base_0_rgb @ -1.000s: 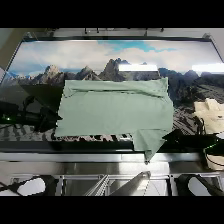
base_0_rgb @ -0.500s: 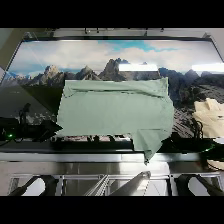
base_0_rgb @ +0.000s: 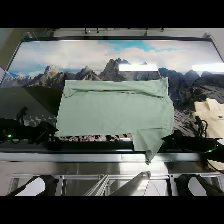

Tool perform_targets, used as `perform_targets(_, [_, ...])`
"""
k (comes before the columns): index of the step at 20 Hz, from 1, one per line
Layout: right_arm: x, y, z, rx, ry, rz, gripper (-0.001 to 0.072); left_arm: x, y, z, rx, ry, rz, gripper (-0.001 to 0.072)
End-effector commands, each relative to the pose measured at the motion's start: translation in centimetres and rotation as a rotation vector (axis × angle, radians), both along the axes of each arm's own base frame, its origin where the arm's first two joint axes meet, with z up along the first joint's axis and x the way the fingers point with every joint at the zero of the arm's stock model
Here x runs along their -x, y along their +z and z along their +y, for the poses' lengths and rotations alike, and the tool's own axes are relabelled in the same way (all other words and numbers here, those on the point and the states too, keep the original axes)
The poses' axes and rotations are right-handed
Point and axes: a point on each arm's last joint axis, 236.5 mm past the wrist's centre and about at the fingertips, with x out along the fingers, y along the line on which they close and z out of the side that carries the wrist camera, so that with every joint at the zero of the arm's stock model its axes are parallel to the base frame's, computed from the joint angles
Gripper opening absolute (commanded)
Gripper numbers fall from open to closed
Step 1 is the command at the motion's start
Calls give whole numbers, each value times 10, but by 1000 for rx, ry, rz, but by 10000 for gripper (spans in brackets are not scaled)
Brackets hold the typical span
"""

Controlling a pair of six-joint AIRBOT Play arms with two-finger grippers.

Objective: Fold the shirts.

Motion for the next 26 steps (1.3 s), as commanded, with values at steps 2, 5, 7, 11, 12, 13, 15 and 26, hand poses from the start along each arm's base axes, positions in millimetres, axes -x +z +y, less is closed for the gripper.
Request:
perform_targets(2, [3,4,5,-21,15,4,21,-11,-19,-34,114,-66,-15,569])
perform_targets(5, [6,5,8,-35,26,9,20,-17,-24,-49,123,-119,-11,540])
perform_targets(7, [8,7,11,-49,33,16,21,-17,-12,-57,165,-175,-3,1])
perform_targets(11, [11,18,13,-88,-9,67,20,-22,19,-51,203,-171,0,18])
perform_targets(12, [11,19,10,-70,-22,79,20,-25,22,-41,173,-156,-16,18])
perform_targets(13, [10,18,2,-32,-39,86,20,-24,26,-29,136,-146,-30,18])
perform_targets(15, [6,15,-18,69,-76,97,20,-19,30,-3,73,-99,-37,20])
perform_targets(26, [-29,42,-46,155,-133,0,19,-25,47,-2,75,-113,-59,20])
